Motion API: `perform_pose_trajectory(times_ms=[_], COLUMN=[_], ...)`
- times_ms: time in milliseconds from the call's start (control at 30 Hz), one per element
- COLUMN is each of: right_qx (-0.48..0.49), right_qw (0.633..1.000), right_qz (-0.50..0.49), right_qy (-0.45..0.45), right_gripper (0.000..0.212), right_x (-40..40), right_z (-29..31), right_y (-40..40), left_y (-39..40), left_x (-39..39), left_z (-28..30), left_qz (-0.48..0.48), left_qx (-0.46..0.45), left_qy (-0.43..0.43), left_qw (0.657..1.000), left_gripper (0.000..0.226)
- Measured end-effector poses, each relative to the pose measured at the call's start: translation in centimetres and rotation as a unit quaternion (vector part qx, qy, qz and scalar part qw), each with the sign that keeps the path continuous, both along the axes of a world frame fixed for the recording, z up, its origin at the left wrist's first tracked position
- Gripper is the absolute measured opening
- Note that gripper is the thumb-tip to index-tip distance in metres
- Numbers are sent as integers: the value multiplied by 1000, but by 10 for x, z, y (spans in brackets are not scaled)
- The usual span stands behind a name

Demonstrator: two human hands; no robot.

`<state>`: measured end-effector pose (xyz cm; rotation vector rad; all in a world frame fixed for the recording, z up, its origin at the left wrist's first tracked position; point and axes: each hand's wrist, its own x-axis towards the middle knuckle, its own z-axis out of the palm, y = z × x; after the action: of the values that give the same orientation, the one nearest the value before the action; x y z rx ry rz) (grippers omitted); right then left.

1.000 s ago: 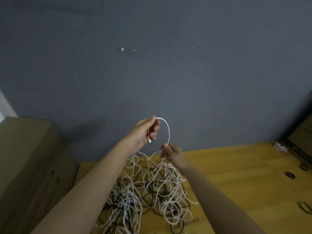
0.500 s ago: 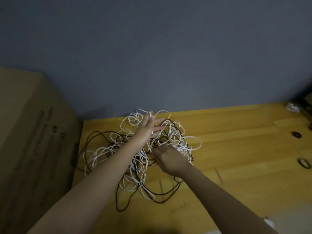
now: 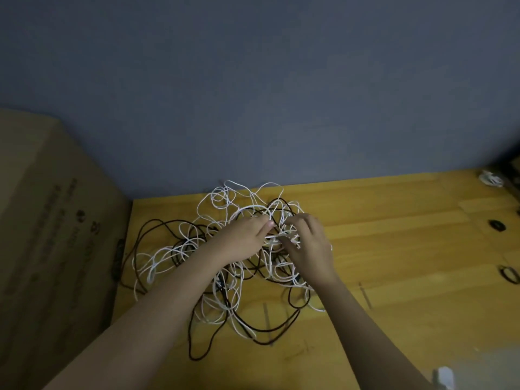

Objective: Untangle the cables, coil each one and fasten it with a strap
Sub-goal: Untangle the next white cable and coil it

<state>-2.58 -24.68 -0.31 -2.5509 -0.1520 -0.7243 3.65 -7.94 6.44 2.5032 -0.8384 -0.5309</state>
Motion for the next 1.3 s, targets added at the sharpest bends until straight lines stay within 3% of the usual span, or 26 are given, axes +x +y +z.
perform_pose_trajectory(times_ms=[67,100,200,267,333,400,567,633,700,800,900,1033,1100,1167,1233,1300], right_qx=[-81,-70,93,188,253,256,152,155,172,253,327,363,347,328,386,436], right_qw=[995,995,987,963,932,912,894,882,866,853,859,910,907,894,877,864], right_qz=[-54,-67,-67,-121,-187,-238,-310,-321,-332,-327,-293,-93,48,122,118,75], right_qy=[12,31,116,153,182,213,285,309,333,320,263,178,233,280,261,241], right_gripper=[35,32,14,10,12,13,18,19,22,25,48,58,55,33,7,13], right_x=[7,9,11,12,11,8,15,19,22,32,47,53,57,59,57,52], right_z=[-1,-1,2,0,-5,-13,-23,-22,-20,-12,8,54,66,68,62,46], right_y=[-10,-14,-25,-41,-59,-76,-89,-89,-88,-82,-65,-12,14,34,46,43], left_y=[4,7,19,30,41,49,51,53,57,53,40,24,16,9,7,14], left_x=[2,4,16,26,41,55,80,86,88,82,69,57,52,47,48,54], left_z=[3,4,7,12,16,18,13,10,8,12,26,37,43,51,57,63], left_qz=[-6,-11,-2,80,214,321,453,500,523,483,365,244,204,184,204,270], left_qx=[17,29,19,-113,-227,-260,-338,-368,-368,-348,-296,-219,-217,-249,-286,-329], left_qy=[-9,-21,12,72,52,6,4,12,1,-4,27,26,37,57,55,48], left_qw=[1000,999,1000,988,949,910,825,784,768,804,882,945,954,949,935,904], left_gripper=[35,39,41,32,32,32,31,32,33,34,33,35,34,34,34,33])
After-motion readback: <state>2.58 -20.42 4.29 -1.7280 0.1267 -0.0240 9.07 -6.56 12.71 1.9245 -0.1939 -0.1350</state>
